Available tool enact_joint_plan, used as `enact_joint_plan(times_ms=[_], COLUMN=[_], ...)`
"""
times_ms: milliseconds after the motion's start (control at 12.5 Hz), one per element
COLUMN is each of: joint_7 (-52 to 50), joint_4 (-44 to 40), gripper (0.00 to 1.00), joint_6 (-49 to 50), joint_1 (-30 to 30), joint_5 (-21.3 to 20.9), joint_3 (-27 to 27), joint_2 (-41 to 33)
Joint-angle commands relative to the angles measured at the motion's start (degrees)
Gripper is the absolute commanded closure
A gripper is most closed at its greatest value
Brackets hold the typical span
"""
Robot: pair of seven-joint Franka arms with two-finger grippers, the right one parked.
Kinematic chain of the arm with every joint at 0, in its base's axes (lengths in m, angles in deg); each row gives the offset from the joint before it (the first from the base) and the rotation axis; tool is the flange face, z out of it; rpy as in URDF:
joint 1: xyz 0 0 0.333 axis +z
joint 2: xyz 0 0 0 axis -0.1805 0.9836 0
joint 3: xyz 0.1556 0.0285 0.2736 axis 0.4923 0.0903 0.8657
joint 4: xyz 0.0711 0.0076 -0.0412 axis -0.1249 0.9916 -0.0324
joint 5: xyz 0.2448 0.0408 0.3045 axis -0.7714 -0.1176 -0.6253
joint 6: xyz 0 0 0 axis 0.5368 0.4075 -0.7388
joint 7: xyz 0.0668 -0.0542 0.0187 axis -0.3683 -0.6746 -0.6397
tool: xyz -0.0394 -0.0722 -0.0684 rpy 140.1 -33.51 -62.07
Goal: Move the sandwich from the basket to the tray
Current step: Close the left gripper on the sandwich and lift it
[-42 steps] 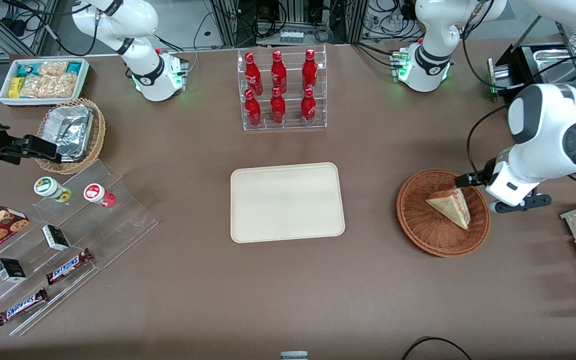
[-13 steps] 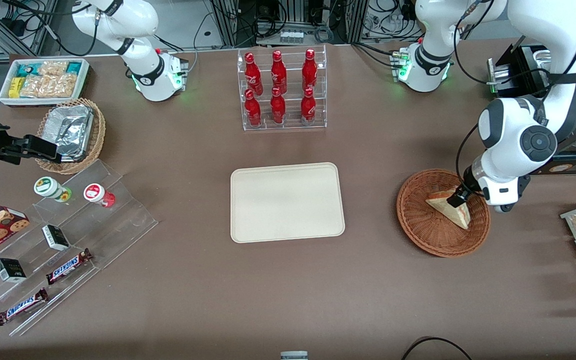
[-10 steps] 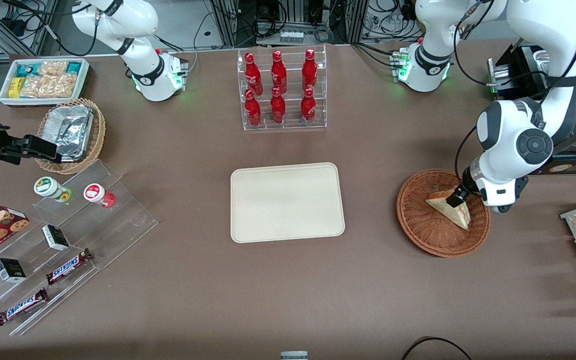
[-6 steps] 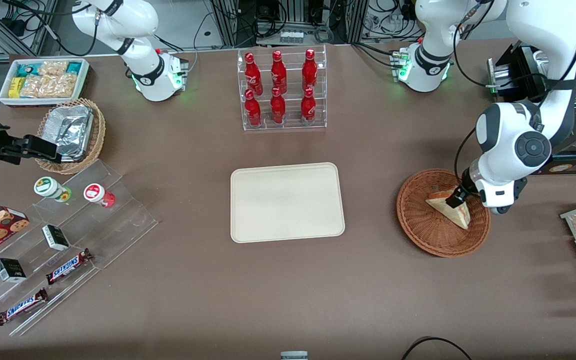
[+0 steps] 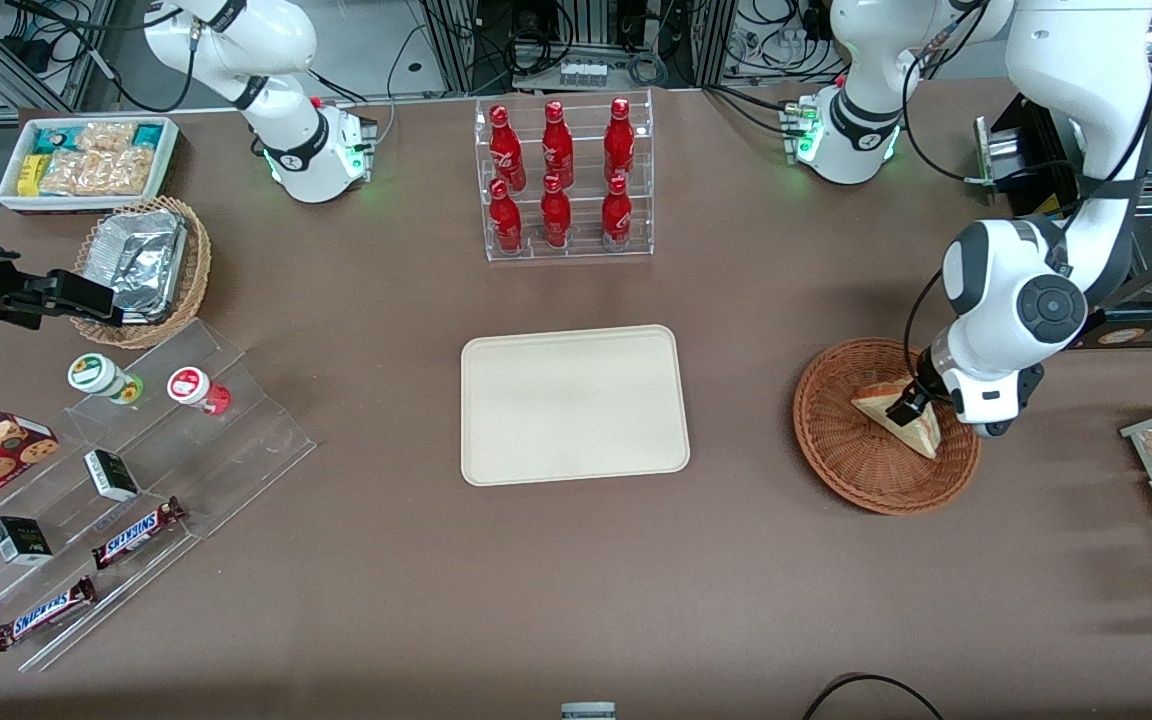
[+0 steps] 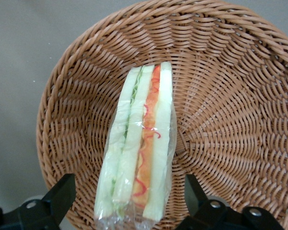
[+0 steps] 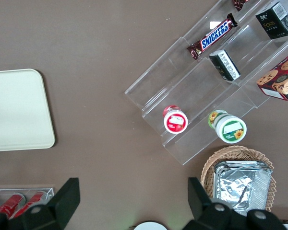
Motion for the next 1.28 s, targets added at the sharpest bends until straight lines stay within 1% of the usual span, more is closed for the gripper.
enact_joint_plan(times_ms=[0,80,160,239,718,957,1197], joint_7=[-1.8,-2.0,-2.0,-2.0,-2.2,-2.2,-1.6], joint_4=[0.5,0.7,0.8,0.8,-1.1,-7.1,-11.1], gripper=[0.25,0.57,0.86,1.0,1.0,1.0,1.0], joint_6=[-1.3,-1.4,-1.7,-1.6,3.3,12.3,17.0], joint_1=[0.1,0.1,0.1,0.2,0.0,-0.6,-3.0], joint_5=[-1.2,-1.1,-1.1,-1.1,-1.1,-1.3,-1.4], joint_3=[0.0,0.0,0.0,0.0,0.0,-0.3,-0.4], joint_2=[0.2,0.2,0.2,0.1,-2.2,-2.5,-2.4])
